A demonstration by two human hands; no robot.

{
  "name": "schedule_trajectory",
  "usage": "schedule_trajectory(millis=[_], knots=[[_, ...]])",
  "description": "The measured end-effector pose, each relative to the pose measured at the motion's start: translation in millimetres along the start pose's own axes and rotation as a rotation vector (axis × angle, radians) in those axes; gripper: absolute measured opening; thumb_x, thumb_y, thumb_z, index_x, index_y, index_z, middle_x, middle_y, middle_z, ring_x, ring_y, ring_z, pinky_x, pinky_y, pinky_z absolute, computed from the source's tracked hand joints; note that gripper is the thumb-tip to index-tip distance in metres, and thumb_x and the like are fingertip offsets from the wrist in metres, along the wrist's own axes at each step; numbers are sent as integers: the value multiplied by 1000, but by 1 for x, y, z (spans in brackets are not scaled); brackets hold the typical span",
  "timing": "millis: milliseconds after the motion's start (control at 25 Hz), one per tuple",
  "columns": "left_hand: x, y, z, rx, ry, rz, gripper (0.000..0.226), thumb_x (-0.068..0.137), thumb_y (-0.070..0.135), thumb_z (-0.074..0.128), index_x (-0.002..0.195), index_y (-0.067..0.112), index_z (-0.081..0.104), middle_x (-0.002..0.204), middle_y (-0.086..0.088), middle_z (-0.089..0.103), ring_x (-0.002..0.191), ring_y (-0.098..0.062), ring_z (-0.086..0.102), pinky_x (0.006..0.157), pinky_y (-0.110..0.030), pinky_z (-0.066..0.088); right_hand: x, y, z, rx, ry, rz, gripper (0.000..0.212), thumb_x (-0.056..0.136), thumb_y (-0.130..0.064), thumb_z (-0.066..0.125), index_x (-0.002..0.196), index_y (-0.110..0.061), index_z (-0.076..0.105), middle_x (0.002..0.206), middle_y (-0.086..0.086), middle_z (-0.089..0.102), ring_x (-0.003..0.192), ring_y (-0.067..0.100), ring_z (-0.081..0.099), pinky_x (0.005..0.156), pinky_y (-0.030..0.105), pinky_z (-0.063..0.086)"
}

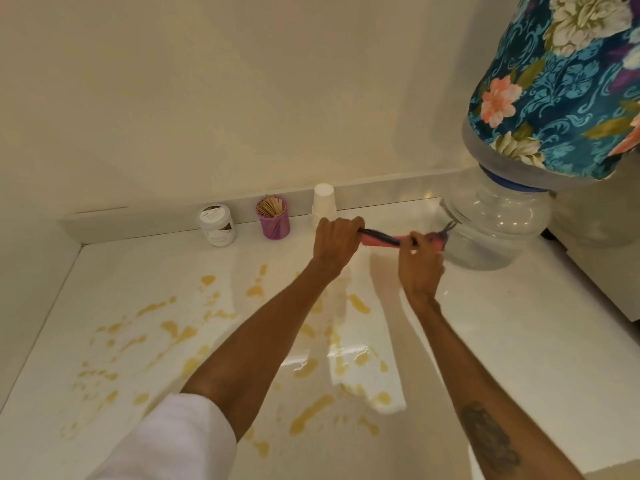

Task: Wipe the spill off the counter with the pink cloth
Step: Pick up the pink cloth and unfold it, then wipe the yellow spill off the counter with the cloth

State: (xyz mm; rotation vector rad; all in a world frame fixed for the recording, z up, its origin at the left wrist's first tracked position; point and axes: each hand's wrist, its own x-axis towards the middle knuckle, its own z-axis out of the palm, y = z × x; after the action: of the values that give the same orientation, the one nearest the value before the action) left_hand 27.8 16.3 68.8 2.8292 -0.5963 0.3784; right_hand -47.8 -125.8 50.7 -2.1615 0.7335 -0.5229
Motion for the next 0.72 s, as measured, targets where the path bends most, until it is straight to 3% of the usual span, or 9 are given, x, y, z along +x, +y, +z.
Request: schedule_trajectory(millis=[80, 160, 280, 360, 480, 600, 720], knots=[[-18, -17, 19, -42, -101, -51, 23, 98, 18, 47, 106, 23, 68, 87, -8, 74, 79, -30, 69, 65, -34, 37, -37, 12, 21, -96, -172, 86, 32, 98, -24, 53, 126, -10, 61, 118, 21, 67, 111, 42, 61, 97, 46, 46], [-39, -32, 36, -78, -232, -88, 33, 97, 11, 43, 119, 24, 64, 100, -12, 72, 90, -32, 67, 74, -37, 44, -64, 28, 42, -264, -270, 67, 28, 98, -17, 53, 121, -4, 61, 115, 20, 67, 110, 41, 63, 92, 45, 51], [-63, -50, 51, -121, -329, -106, 44, 90, 2, 44, 126, 23, 59, 107, -13, 71, 95, -33, 65, 78, -38, 45, -86, 38, 54, -455, -295, -19, 19, 100, -12, 52, 107, -4, 68, 102, 16, 73, 97, 36, 70, 77, 41, 55], [-68, -60, 55, -141, -335, -85, 50, 87, 0, 44, 130, 22, 57, 108, -13, 71, 96, -34, 64, 77, -38, 42, -91, 37, 53, -568, -282, -106, 13, 97, -17, 63, 95, -9, 72, 87, 12, 75, 80, 32, 72, 67, 37, 54], [-68, -66, 56, -132, -345, -52, 53, 88, 0, 44, 135, 24, 52, 108, -15, 68, 98, -34, 62, 78, -37, 41, -91, 38, 51, -725, -209, -311, 12, 79, -20, 80, 73, -12, 72, 71, 10, 66, 65, 30, 63, 67, 38, 48], [-63, -65, 56, -130, -335, -11, 56, 88, -2, 46, 138, 24, 47, 116, -20, 64, 112, -38, 59, 80, -39, 42, -84, 41, 48, -680, -241, -401, 16, 84, -23, 73, 81, -7, 71, 81, 13, 64, 69, 32, 62, 66, 39, 47], [-56, -64, 54, -126, -309, 13, 61, 87, -4, 50, 141, 25, 44, 134, -25, 58, 128, -39, 52, 92, -41, 44, -80, 37, 55, -513, -294, -317, 26, 96, -33, 63, 93, -8, 66, 78, 7, 62, 64, 25, 57, 58, 30, 40]])
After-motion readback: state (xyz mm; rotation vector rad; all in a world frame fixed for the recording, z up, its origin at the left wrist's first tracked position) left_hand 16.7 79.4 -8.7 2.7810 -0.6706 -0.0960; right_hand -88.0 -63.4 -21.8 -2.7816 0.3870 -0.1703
